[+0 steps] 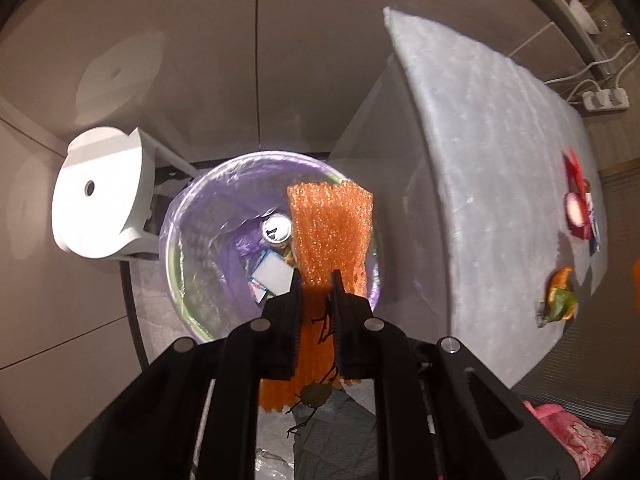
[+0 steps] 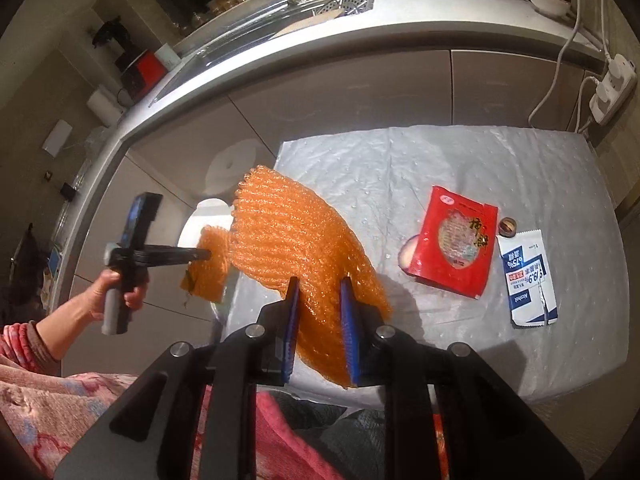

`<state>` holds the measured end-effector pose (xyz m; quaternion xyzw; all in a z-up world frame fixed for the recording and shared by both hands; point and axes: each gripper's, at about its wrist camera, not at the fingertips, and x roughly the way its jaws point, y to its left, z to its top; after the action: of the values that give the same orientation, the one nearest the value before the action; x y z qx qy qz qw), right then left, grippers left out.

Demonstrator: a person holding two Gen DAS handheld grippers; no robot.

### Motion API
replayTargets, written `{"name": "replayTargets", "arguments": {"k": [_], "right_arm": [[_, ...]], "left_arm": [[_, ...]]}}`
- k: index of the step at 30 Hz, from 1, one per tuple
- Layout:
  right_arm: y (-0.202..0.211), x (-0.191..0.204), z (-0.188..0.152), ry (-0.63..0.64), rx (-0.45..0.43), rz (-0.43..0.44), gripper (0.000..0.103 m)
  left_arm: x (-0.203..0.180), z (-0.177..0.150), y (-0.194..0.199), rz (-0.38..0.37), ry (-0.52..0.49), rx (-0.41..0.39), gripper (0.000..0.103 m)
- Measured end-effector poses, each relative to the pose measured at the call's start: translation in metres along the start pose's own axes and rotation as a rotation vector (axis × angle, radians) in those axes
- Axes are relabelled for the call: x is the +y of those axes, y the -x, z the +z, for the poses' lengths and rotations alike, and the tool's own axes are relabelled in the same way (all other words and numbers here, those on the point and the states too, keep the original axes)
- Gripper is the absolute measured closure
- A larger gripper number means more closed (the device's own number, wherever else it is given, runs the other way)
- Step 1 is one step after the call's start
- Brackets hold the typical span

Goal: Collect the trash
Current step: 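Carry both foam nets over the purple bin and open both tools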

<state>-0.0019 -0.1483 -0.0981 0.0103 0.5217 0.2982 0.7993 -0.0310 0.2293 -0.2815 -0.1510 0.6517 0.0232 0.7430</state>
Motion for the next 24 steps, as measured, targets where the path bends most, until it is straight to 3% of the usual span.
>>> {"name": "replayTargets", "arguments": {"k": [2,4,6,11,14,17,21,24], "right_arm": [[0.000,0.012,0.003,0.004,-0.008,0.007,0.083],[-0.002,0.026,0.006,0.018,-0.008,0.004,0.083],[-0.006,0.040,0.008,0.035,-0.002,0.006,0.083],[-0.023,0.075,0.009,0.095,0.032,0.014,0.082],[-0.043,0.093,0.010,0.123,0.068,0.039,0.082],[-0.074,0.116,0.013,0.165,0.114,0.073,0.082],[-0.132,0.141,0.017,0.209,0.209,0.106,0.082],[-0.173,0.161,0.017,0.247,0.286,0.107,0.082]], "left_arm": [[0.012,0.002,-0.019,0.011,0.024,0.035,0.090],[0.020,0.004,-0.036,0.034,0.038,0.073,0.081],[0.024,0.006,-0.046,0.051,0.048,0.095,0.055],[0.024,0.006,-0.044,0.023,0.048,0.087,0.047],[0.025,0.003,-0.024,-0.005,0.057,0.054,0.047],[0.029,-0.005,0.015,-0.027,0.068,-0.031,0.045],[0.034,-0.022,0.071,0.041,0.086,-0.139,0.029],[0.037,-0.036,0.108,0.077,0.095,-0.203,0.025]]}}
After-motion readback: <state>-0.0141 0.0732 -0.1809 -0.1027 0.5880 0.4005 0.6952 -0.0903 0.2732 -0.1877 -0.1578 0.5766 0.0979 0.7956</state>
